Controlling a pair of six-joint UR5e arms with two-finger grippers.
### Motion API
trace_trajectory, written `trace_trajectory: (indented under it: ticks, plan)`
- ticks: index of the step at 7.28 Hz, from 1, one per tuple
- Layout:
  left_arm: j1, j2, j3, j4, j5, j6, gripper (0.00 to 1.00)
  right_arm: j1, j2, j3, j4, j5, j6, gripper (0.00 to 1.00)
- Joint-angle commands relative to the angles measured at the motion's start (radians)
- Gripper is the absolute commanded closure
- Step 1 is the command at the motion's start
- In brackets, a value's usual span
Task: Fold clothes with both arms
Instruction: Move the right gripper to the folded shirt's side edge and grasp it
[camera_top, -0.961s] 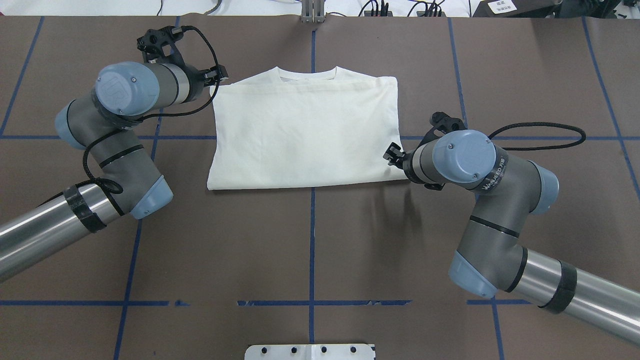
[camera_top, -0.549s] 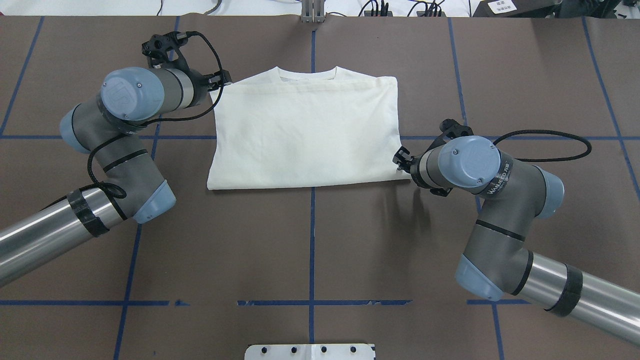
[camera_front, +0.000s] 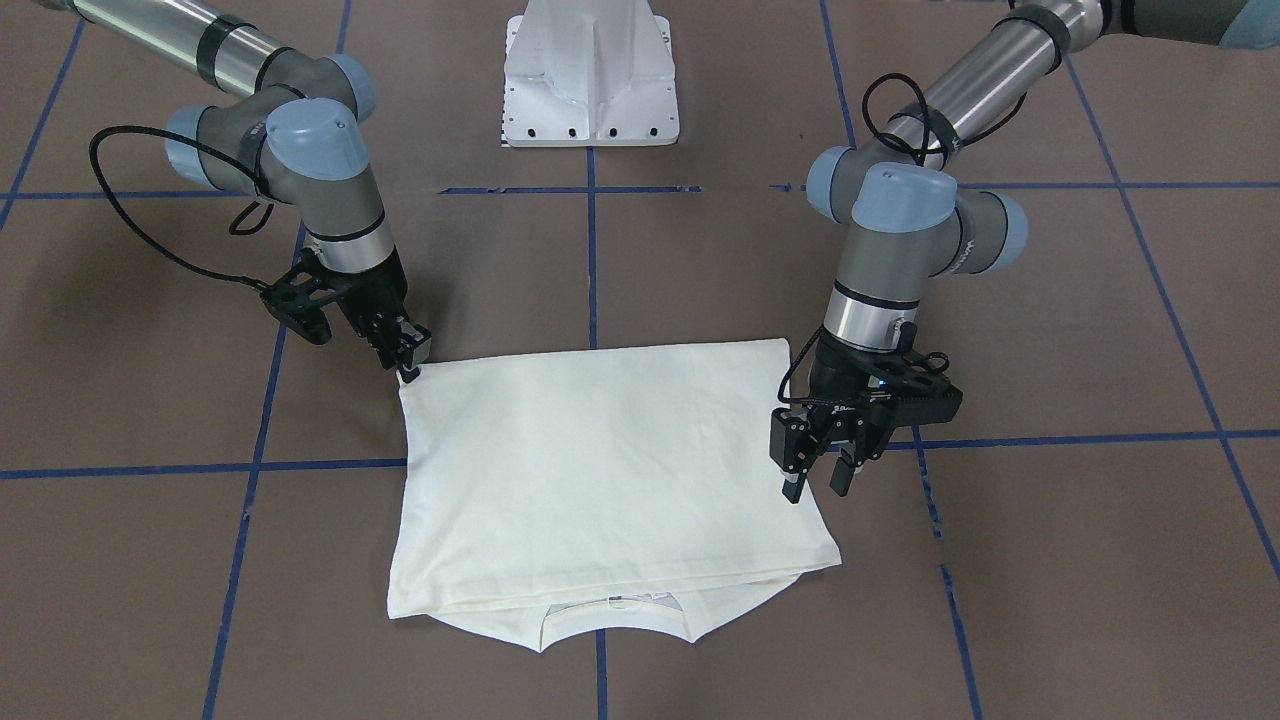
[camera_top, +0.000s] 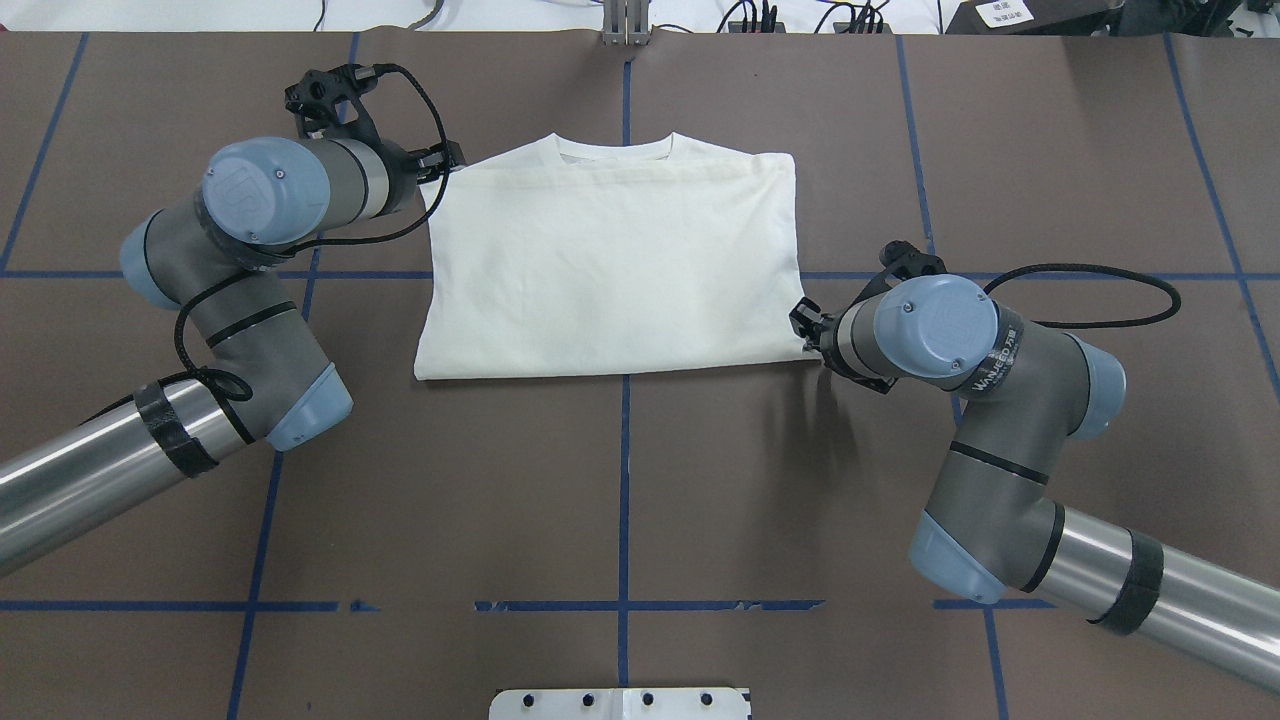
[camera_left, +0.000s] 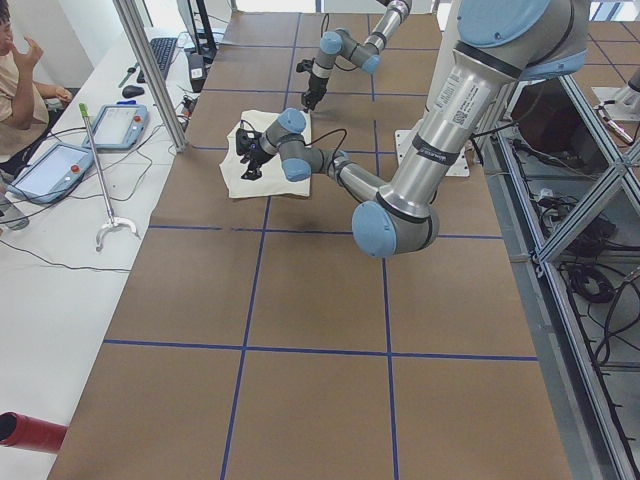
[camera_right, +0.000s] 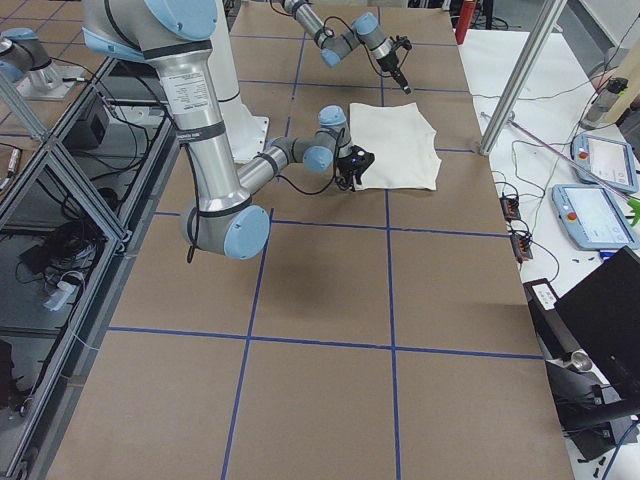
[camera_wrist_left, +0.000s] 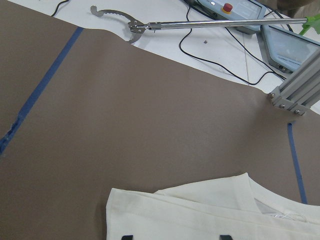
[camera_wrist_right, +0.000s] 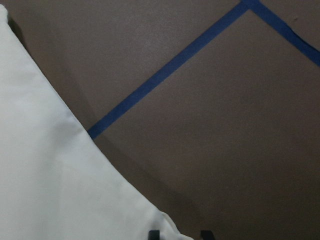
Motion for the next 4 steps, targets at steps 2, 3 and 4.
trace_trajectory:
  ticks: [2,3,4]
  plan:
    - [0.000,0.011,-0.011,0.000,0.004,0.003,0.35,0.003,-0.014,0.041,0.001,0.010,0.005,1.00]
    - [0.000,0.017,-0.020,0.002,0.004,0.003,0.35,-0.023,-0.094,0.178,0.000,0.022,0.023,1.00]
    - [0.000,0.018,-0.026,0.000,0.004,0.001,0.35,-0.098,-0.203,0.329,-0.003,0.027,0.040,1.00]
